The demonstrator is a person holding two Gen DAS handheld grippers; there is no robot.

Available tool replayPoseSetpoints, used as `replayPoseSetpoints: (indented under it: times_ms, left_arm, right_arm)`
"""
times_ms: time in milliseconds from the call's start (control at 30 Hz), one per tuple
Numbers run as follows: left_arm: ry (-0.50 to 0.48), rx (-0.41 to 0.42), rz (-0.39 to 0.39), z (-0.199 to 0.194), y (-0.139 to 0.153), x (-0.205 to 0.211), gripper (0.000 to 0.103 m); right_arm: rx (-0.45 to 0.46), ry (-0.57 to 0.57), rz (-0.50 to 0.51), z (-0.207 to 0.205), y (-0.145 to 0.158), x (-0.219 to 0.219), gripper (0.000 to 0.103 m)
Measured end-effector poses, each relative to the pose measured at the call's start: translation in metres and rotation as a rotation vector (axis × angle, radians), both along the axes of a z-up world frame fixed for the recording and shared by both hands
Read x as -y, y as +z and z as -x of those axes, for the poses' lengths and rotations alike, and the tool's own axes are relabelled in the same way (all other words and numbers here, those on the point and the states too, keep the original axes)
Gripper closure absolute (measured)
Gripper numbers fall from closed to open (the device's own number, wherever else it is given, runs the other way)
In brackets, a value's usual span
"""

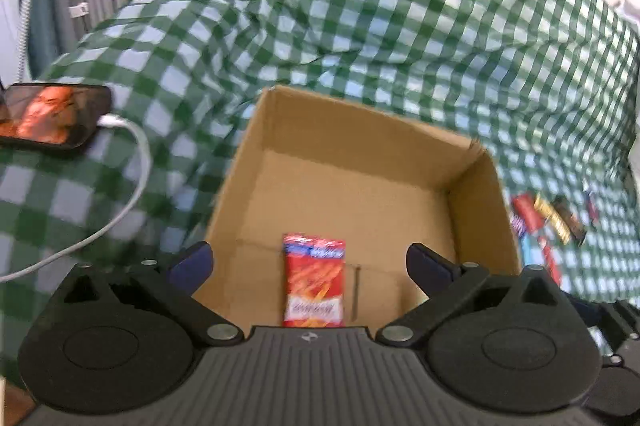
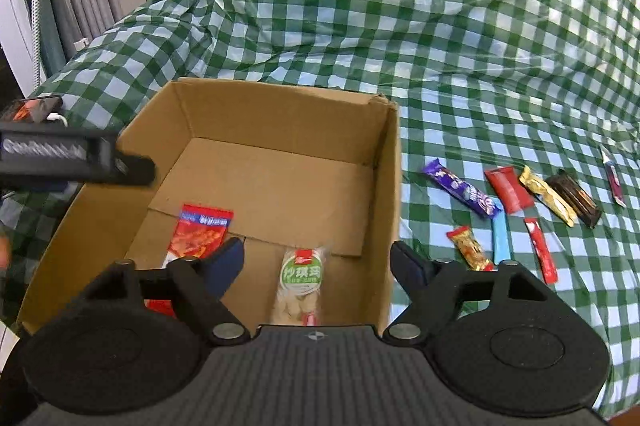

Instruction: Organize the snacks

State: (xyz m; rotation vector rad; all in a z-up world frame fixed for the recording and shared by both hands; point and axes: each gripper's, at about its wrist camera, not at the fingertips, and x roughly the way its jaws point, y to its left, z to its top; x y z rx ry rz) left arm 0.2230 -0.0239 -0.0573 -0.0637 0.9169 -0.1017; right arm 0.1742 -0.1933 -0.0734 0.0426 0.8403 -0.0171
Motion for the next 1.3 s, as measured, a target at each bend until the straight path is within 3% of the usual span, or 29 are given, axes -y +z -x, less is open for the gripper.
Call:
replayPoseSetpoints:
  times_ms: [167, 300, 500, 833, 1300]
  left_arm:
    - [0.002, -0.087, 0.006, 0.049, -0.006, -0.013, 0.0]
    - [0.011, -0.102, -0.004, 0.091, -0.007, -0.02, 0.0]
    - [0.019, -0.051, -0.033, 0.136, 0.005, -0.023, 0.0]
    - [0.018, -0.018, -0.011, 0.178, 0.023, -0.022, 0.0]
    - [0.001, 0.043, -0.016, 0.208, 0.039, -0.021, 0.0]
  right_arm:
    - [-0.101, -0.001, -0.037, 0.04, -0.006, -0.005, 0.013]
    - [-0.142, 0.002, -0.063, 0.081, -0.005, -0.019, 0.007]
    - [-0.068, 0.016, -0.029, 0.126, 0.016, -0.038, 0.003]
    - [0.044, 0.041, -0.01, 0.17, 0.045, -0.042, 0.001]
    - [0.108, 0.034, -0.02, 0.203, 0.059, -0.043, 0.001]
